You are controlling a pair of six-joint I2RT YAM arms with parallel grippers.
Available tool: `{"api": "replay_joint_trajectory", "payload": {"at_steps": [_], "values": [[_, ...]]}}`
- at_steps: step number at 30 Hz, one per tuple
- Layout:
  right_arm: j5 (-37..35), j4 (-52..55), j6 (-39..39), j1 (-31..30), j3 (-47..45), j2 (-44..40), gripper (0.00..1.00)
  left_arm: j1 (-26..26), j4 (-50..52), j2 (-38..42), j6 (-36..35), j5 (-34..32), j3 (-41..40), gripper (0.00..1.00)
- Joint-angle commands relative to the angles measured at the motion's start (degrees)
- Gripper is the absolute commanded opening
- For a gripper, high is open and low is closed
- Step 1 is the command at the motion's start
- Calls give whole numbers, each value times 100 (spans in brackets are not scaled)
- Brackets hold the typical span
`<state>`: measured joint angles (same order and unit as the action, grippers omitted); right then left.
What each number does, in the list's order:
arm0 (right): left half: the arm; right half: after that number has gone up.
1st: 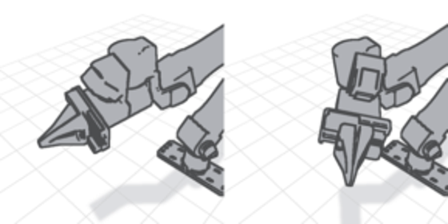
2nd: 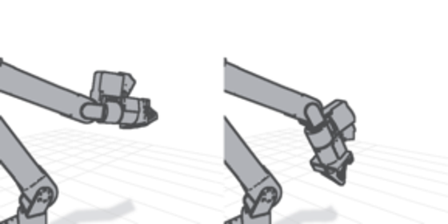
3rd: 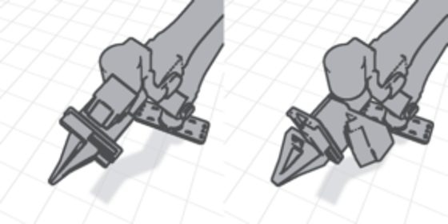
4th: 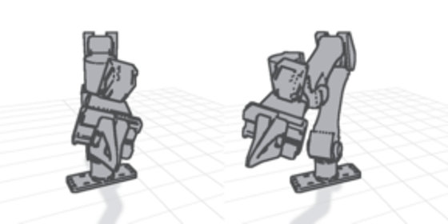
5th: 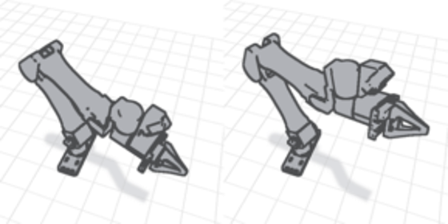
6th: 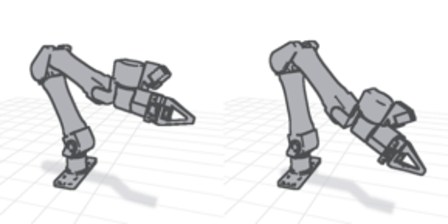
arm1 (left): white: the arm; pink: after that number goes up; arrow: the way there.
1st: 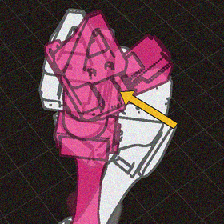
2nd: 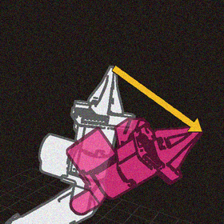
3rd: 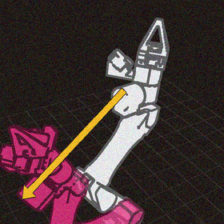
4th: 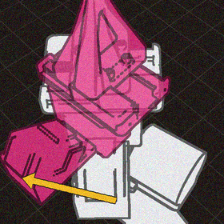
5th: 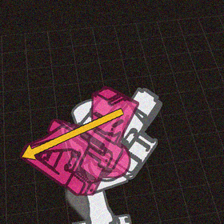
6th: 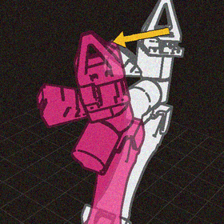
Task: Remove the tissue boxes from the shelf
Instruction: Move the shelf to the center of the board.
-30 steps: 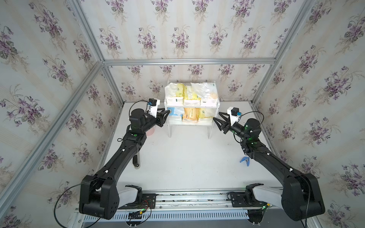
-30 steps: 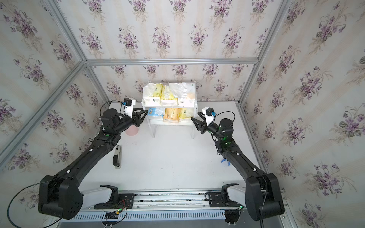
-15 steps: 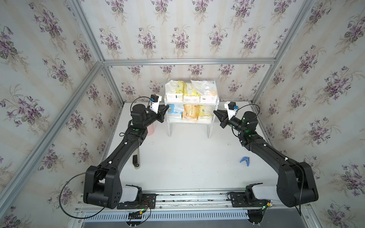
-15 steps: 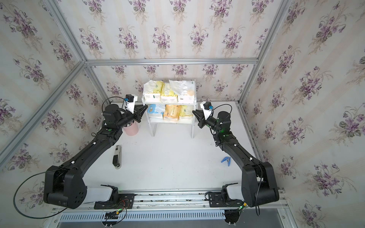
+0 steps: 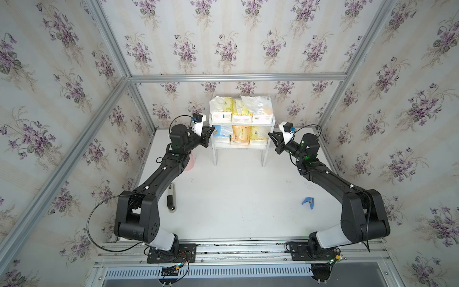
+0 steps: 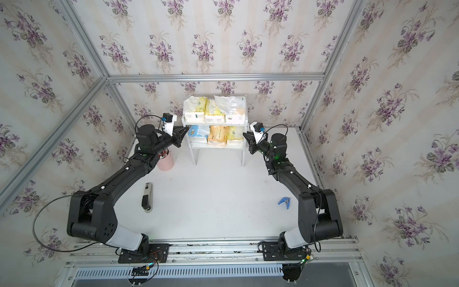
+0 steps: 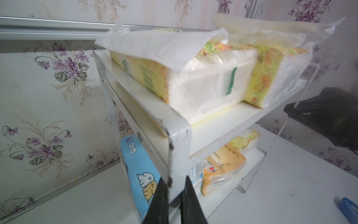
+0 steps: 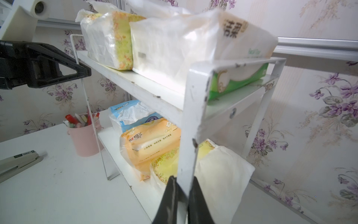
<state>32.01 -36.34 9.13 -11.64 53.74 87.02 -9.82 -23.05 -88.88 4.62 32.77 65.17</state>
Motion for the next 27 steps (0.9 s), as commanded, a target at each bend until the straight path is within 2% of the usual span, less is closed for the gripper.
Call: {"api": "replay_joint_trajectory", "payload": {"at_steps": [1,3,8,10,12,16,23,27], "values": [[145,136,451,21,189,243,0,-113,90,-228,307,417,282,4],[135,16,355,47,154,256,0,-115,-142,-203,335,452,163,13],[108,-18,195,47,52,141,28,-98,-238,118,243,99,-195,37],[-151,-5,194,60,-110,-76,39,-97,-95,344,197,69,-311,54],[-329,-3,161,114,-295,-356,48,-97,-140,660,188,-118,-575,75],[-468,279,211,153,-603,-1116,61,-74,-388,1583,256,-688,-1382,99],[-485,1232,682,82,-623,-2220,63,-37,892,2899,407,-1513,-2000,99],[-770,2331,1571,-419,-140,-2434,61,-19,1770,3461,912,-1821,-2286,99]]}}
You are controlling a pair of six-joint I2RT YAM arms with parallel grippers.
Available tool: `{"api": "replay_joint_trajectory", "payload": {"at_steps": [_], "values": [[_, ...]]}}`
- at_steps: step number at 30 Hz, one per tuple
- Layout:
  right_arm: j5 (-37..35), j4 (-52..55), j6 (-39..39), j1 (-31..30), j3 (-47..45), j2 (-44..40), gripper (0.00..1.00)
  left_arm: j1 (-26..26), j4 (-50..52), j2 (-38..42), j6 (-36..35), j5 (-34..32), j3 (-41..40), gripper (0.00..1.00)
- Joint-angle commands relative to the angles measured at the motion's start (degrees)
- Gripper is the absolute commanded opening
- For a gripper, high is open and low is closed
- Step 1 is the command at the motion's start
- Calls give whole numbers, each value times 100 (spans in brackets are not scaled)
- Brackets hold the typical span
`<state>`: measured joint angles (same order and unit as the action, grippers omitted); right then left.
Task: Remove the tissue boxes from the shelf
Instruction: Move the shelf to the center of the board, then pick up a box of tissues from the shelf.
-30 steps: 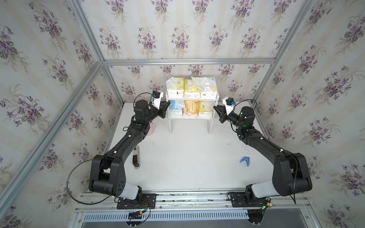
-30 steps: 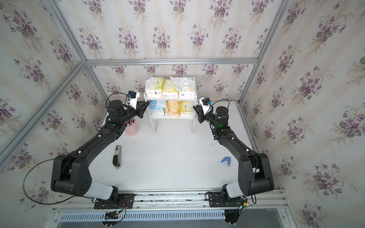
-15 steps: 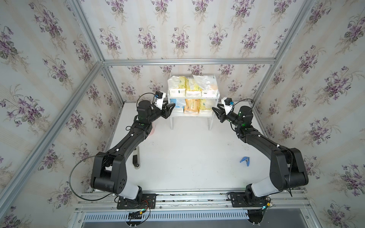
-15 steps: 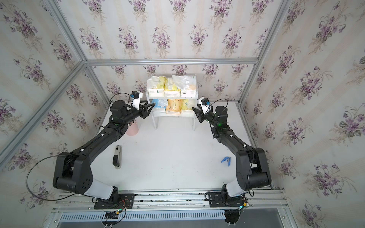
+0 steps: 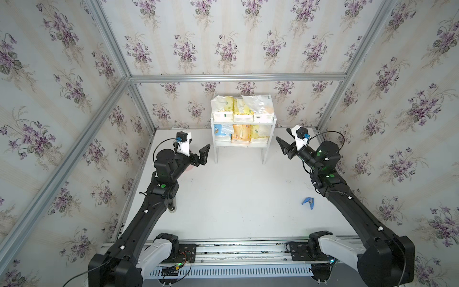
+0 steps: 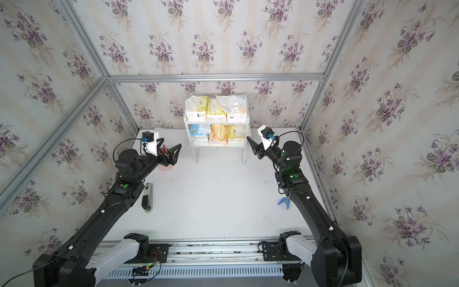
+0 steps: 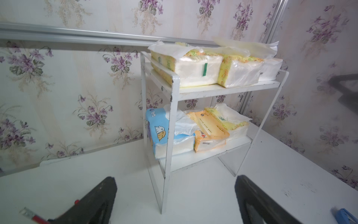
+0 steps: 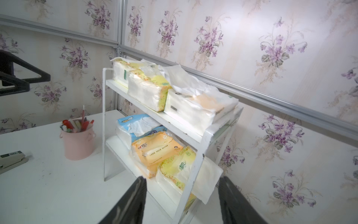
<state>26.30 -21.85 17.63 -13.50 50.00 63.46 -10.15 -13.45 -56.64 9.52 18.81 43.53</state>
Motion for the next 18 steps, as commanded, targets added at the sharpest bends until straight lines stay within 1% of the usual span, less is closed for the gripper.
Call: {"api": "replay_joint_trajectory", "payload": {"at_steps": [1,3,4,6,8,10,12,14,16,18], "values": [[-359,1211,993,-419,381,-60,60,13,949,380,727,-602,-246,99],[-683,1606,1370,-749,627,-6,58,13,1009,595,1405,-764,-594,99],[-794,1747,1506,-869,739,43,57,13,959,680,1734,-715,-796,99],[-917,1906,1681,-988,974,161,55,13,932,755,2097,-457,-1050,99],[-1012,2093,1894,-1056,1237,331,54,13,1049,777,2367,-355,-1163,99],[-1143,2402,2163,-1087,1600,514,54,15,1065,786,2426,-212,-1256,99],[-1437,2615,2434,-1079,1897,712,47,14,1224,808,2364,-208,-1237,99],[-1782,2793,2791,-1083,2223,939,46,13,1345,851,2266,-252,-1218,99],[-1794,3249,3035,-1046,2743,1227,46,13,1447,925,2183,-339,-1198,99],[-1624,3621,3187,-977,3215,1484,46,13,1564,984,2082,-402,-1171,99]]}}
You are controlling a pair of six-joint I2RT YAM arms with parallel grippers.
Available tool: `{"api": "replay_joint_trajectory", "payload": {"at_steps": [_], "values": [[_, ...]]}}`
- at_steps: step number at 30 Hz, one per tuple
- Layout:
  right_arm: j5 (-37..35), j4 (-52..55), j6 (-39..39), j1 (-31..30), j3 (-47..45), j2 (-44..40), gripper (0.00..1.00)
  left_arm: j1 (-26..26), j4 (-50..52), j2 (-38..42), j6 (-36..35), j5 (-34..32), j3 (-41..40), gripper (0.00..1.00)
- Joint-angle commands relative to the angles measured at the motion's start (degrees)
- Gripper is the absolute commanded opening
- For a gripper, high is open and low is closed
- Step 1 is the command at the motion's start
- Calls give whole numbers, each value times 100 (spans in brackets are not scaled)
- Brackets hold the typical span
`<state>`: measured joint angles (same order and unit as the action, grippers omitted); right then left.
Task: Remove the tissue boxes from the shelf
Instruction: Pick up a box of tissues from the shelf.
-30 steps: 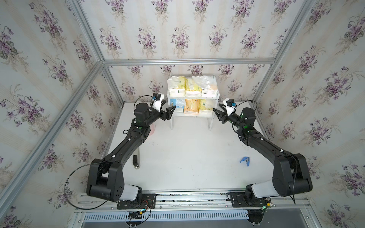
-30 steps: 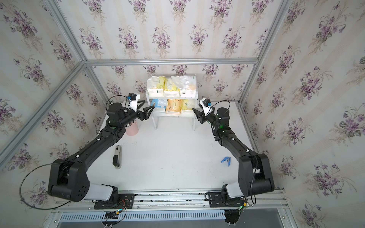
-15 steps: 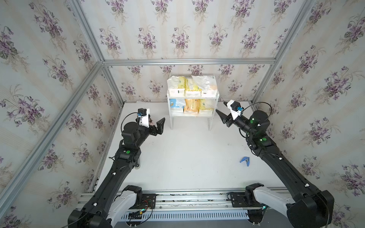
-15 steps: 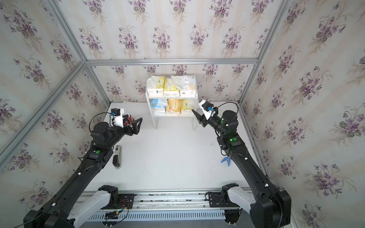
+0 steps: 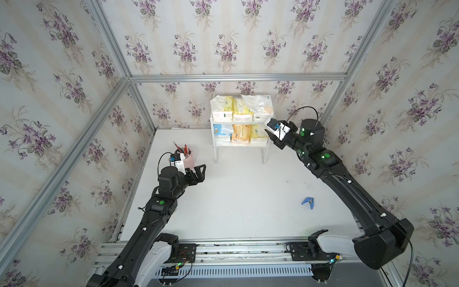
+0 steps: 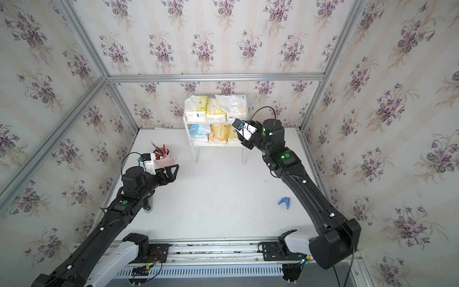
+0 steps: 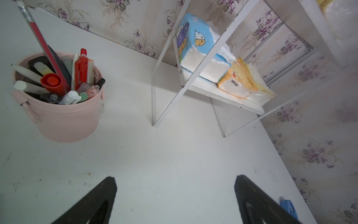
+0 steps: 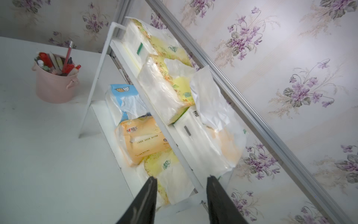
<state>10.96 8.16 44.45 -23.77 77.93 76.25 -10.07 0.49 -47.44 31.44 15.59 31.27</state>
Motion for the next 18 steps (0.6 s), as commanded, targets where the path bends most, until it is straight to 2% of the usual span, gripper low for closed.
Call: {"api": "replay_joint_trajectory", "payload": {"at_steps": [1,9,18], "values": [[-20,767,600,89,646,329,45,5,224,86,-156,-119,70,99],[163,1432,1008,122,1813,1297,44,6,433,167,-319,-333,89,99],[63,1584,1083,242,2468,1823,45,5,504,144,-367,-423,112,99]]}}
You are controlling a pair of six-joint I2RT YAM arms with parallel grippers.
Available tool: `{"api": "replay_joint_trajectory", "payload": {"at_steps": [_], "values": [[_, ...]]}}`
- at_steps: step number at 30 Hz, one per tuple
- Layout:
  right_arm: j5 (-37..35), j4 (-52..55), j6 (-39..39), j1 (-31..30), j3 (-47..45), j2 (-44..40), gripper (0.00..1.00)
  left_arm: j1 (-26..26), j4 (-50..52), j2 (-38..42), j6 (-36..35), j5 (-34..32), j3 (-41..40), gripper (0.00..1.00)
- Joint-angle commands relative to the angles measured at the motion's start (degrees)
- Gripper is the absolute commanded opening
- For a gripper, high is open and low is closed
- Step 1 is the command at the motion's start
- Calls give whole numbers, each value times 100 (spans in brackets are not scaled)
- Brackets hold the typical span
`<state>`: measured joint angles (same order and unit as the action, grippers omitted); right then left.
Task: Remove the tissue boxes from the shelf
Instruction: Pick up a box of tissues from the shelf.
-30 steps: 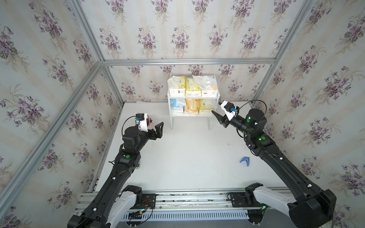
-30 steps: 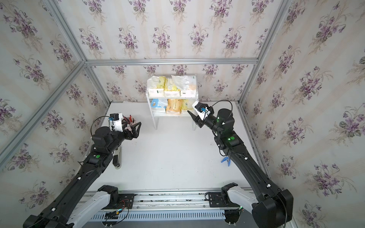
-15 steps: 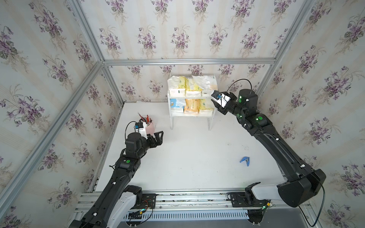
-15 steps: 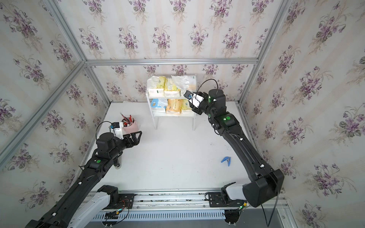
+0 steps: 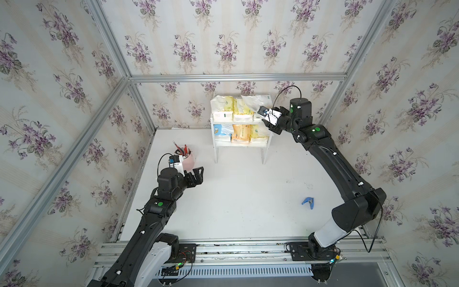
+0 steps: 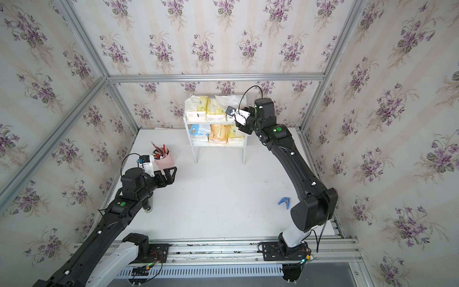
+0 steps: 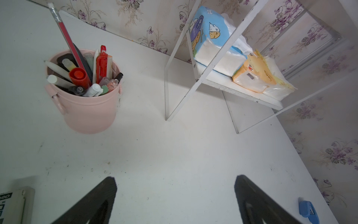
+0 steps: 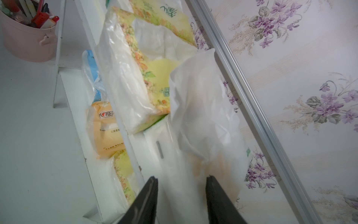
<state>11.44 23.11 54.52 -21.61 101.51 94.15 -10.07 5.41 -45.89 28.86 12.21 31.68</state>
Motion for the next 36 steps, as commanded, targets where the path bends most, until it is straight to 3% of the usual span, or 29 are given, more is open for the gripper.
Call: {"api": "replay_joint_trajectory", "payload": {"at_steps": [1,11,20,24,36], "values": [[41,96,76,51,141,49,45,5,5,-23,-95,-87,83,99],[145,404,126,105,155,331,46,9,-30,-92,-153,-89,153,99],[-29,241,67,105,-31,134,16,5,13,-98,-153,-46,189,99],[-143,-299,15,104,-408,-279,4,6,-23,-104,-84,72,198,99],[-159,-1123,-394,48,-1093,-1482,0,11,21,-58,115,84,291,99]]}}
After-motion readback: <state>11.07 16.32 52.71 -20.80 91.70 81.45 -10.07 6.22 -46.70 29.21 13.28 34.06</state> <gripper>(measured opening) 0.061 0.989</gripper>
